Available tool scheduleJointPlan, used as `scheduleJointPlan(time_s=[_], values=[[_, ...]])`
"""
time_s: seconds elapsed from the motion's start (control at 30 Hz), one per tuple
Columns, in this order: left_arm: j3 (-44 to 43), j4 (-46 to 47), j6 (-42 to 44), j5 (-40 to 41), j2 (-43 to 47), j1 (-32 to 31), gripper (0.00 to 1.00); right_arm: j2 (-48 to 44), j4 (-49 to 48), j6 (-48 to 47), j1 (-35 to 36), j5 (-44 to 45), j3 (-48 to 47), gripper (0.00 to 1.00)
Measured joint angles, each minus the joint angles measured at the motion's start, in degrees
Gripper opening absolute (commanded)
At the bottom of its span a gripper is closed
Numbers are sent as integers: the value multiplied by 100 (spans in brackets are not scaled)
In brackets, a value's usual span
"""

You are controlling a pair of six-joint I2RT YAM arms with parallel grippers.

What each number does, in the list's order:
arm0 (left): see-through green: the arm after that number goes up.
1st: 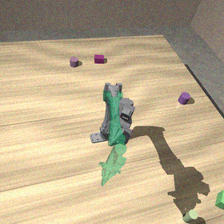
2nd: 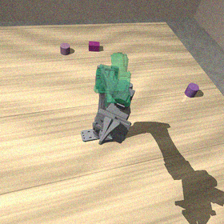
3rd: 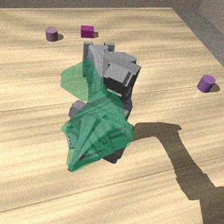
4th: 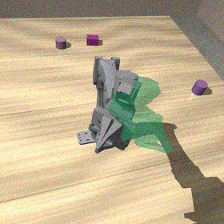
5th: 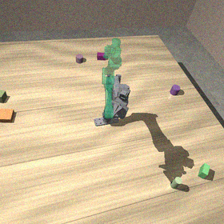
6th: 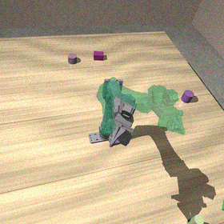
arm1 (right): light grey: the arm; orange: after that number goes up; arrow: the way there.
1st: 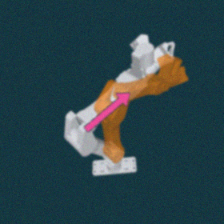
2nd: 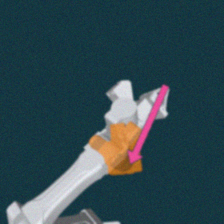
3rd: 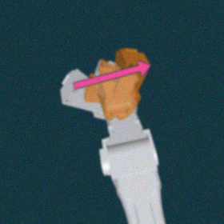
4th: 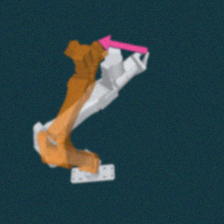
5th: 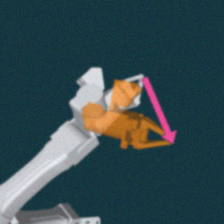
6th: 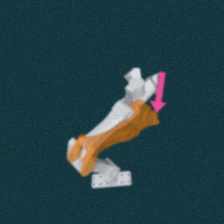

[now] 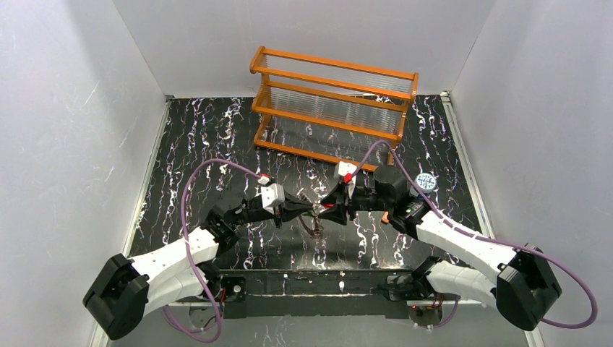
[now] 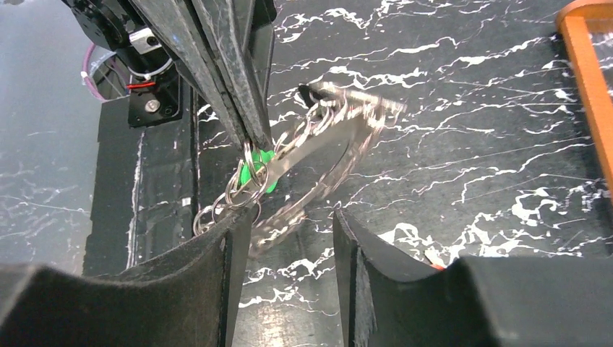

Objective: Remove the keys from the keyring

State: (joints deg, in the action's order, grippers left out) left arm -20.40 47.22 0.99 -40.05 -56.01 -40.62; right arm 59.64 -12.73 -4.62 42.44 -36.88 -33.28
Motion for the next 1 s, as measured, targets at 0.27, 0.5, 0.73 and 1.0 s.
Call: scheduleJointPlan(time_s=[0.27,0.5,0.73,1.0], values=[[11,341,-299,50,-136,0,0,260,-822,487,-2,-214,227,49],[68,522,-490,151,-240,-7,0,269,-1329,619,0,-426,378,31],[118,671,-695,229,-245,-7,0,256,-1508,608,0,-433,415,24],[122,809,-964,181,-317,-7,0,149,-1714,590,0,-302,505,25]])
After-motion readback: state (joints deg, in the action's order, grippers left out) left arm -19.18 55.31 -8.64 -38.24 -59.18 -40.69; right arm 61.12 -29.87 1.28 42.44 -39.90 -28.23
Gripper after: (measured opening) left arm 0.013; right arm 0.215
